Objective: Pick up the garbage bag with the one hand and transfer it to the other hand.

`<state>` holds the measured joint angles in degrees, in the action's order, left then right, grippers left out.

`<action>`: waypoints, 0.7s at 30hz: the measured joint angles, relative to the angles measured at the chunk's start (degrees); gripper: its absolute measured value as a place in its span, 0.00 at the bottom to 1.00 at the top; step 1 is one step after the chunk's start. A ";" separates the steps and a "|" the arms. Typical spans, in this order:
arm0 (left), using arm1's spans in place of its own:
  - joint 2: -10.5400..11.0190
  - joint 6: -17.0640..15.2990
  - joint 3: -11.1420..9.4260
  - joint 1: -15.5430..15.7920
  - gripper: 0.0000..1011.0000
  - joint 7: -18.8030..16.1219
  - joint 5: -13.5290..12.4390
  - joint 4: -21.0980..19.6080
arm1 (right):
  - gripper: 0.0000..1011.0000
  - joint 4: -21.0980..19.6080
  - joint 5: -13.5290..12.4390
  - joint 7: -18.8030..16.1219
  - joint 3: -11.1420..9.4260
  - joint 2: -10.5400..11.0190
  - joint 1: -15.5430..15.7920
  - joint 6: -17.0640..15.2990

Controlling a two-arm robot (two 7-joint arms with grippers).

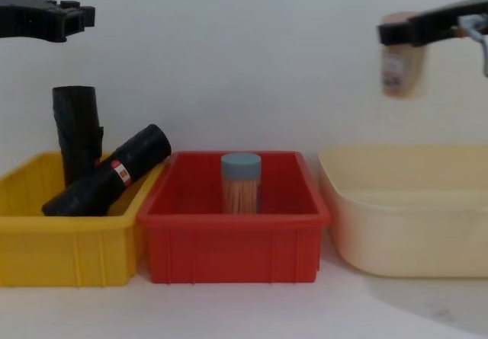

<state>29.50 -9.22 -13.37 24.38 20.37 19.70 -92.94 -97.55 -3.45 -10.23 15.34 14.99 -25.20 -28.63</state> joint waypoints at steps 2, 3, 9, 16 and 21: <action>-0.01 0.00 0.00 0.00 0.20 0.01 0.00 -0.01 | 0.66 -0.40 0.16 0.30 -0.72 0.49 0.56 -0.43; -0.01 0.00 0.00 0.00 0.20 0.01 0.00 -0.01 | 0.66 -0.57 0.23 0.44 -1.09 0.73 0.82 -0.66; 0.00 0.00 0.00 0.00 0.20 0.01 0.00 0.00 | 0.70 -1.70 0.62 1.27 -3.73 2.38 3.09 -2.22; 0.00 0.00 0.00 0.00 0.20 0.01 0.01 0.00 | 0.90 -2.46 0.86 1.83 -5.48 3.43 4.61 -3.19; 0.00 0.00 0.00 0.00 0.20 0.00 0.01 0.00 | 0.99 -2.84 0.97 2.07 -6.31 3.96 5.38 -3.68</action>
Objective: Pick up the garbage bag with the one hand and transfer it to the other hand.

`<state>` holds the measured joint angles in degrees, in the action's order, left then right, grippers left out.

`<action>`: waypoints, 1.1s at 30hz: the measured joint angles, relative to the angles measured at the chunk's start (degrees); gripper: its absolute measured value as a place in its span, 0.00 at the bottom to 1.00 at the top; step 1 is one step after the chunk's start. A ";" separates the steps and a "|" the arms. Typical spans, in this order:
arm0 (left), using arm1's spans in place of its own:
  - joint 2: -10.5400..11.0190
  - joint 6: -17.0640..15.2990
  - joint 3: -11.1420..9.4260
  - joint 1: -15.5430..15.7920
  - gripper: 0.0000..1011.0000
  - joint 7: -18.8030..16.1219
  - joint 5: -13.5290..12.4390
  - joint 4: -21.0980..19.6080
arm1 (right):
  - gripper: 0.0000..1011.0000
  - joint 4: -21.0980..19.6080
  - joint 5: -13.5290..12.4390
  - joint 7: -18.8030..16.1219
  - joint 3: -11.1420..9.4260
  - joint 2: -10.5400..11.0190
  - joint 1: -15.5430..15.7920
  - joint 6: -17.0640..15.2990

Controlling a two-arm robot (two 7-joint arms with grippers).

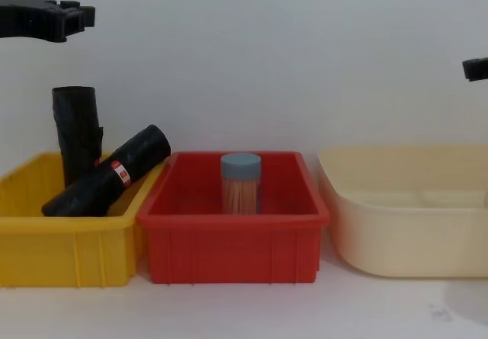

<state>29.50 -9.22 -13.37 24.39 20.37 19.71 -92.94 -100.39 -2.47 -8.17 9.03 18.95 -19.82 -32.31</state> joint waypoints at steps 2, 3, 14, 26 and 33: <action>0.00 0.00 0.00 0.00 0.20 0.00 0.00 0.00 | 0.99 -0.11 0.04 0.08 -0.26 0.17 0.23 -0.16; 0.00 0.00 0.00 0.00 0.20 0.00 0.00 0.00 | 0.99 -0.15 0.06 0.11 -0.35 0.21 0.30 -0.20; 0.00 0.00 0.00 0.00 0.20 0.00 0.00 0.00 | 0.99 -0.41 0.14 0.33 -1.08 0.64 0.86 -0.56; 0.00 0.00 0.00 0.00 0.34 0.00 0.00 0.00 | 0.99 -0.55 0.20 0.42 -1.40 0.84 1.17 -0.72; 0.00 0.00 0.00 0.00 0.58 0.00 0.00 0.00 | 0.99 -0.58 0.21 0.46 -1.48 0.87 1.23 -0.77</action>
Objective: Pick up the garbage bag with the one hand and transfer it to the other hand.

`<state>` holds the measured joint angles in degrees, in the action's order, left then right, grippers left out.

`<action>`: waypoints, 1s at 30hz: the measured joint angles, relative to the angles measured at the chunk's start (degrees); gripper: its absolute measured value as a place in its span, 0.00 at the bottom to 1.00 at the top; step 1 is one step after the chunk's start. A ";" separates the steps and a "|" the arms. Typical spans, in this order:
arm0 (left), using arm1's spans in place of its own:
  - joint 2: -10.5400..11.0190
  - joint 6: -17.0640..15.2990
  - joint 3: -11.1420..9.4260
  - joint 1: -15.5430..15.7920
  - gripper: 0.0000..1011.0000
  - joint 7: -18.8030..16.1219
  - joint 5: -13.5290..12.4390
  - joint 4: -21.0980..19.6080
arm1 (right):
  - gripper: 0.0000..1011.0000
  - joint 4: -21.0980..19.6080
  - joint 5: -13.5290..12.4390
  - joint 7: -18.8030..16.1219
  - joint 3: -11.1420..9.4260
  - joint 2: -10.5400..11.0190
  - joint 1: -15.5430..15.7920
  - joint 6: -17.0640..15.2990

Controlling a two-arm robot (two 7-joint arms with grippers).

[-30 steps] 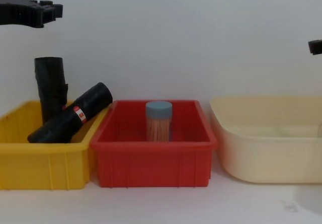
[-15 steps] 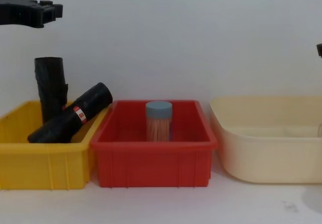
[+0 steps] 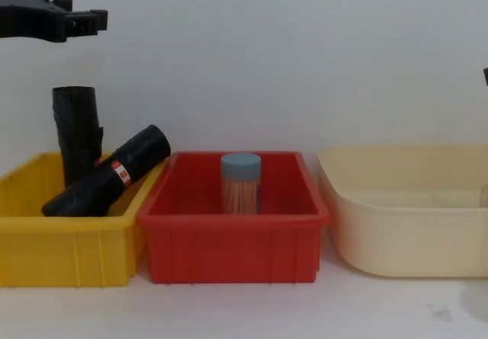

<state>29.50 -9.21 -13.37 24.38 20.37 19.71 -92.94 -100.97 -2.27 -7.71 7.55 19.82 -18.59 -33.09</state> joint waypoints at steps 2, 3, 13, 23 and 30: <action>0.00 0.00 0.00 0.00 0.62 0.00 0.00 0.00 | 0.99 -0.01 0.00 0.01 -0.02 0.01 0.02 -0.02; 0.00 0.00 0.00 0.00 0.68 0.00 0.00 0.00 | 0.99 -0.01 0.00 0.01 -0.02 0.01 0.02 -0.02; -0.13 -0.58 -0.03 -0.54 0.94 0.09 -0.09 0.26 | 0.99 -0.04 0.00 0.01 -0.08 0.06 0.07 -0.05; -1.08 -2.70 0.16 -1.50 0.99 -0.11 0.82 2.36 | 0.99 -0.04 -0.01 0.01 -0.09 0.07 0.09 -0.05; -2.12 -3.00 0.34 -0.53 0.99 -0.60 1.24 4.91 | 0.99 -0.04 -0.01 0.00 -0.09 0.07 0.10 -0.05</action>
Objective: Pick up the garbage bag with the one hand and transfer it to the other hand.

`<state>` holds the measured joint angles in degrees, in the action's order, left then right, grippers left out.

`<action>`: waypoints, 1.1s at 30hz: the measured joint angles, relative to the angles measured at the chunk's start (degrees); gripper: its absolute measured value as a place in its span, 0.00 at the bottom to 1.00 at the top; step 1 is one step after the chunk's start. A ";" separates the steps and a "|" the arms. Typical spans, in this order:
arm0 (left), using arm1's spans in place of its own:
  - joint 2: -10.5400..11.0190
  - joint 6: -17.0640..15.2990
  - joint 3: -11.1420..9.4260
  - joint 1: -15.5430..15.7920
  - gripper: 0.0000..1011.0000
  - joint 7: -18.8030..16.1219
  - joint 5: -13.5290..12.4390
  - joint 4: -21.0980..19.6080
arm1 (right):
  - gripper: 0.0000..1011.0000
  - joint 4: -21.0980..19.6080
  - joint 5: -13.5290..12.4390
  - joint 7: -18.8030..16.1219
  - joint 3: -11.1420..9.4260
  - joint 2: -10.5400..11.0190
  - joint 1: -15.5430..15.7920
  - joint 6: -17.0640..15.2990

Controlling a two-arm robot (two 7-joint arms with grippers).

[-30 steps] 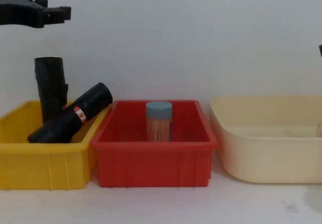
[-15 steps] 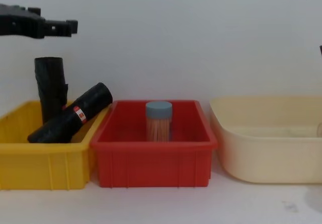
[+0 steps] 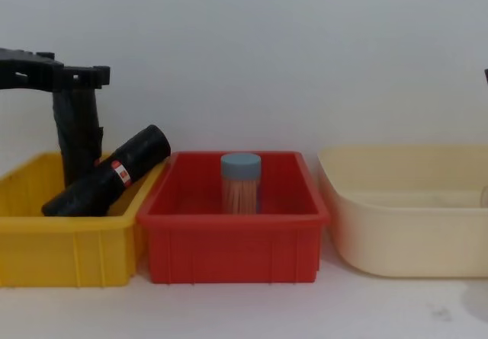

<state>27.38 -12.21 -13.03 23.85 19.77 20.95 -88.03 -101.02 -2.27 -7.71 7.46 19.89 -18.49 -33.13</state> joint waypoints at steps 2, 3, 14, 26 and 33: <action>-0.39 0.09 0.10 0.55 0.99 -0.33 0.00 0.76 | 0.99 0.00 0.00 0.00 0.00 0.00 0.00 0.00; -0.53 0.17 0.16 0.75 0.99 -0.52 -0.01 1.03 | 0.99 0.00 0.00 0.00 0.00 0.00 0.00 0.00; -2.74 0.80 1.09 3.79 0.99 -3.05 -0.70 4.54 | 0.99 0.01 0.00 0.00 0.00 0.00 0.00 0.00; -4.70 0.03 1.79 4.88 0.99 -4.37 -0.83 6.58 | 0.99 0.01 0.00 0.00 0.00 0.00 -0.01 0.00; -5.50 -0.84 1.86 5.45 0.99 -4.21 -0.64 7.99 | 0.99 0.01 0.00 0.00 0.01 0.00 -0.01 0.00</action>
<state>21.88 -13.05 -11.17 29.30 15.56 20.32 -80.04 -101.00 -2.27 -7.71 7.47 19.89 -18.50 -33.13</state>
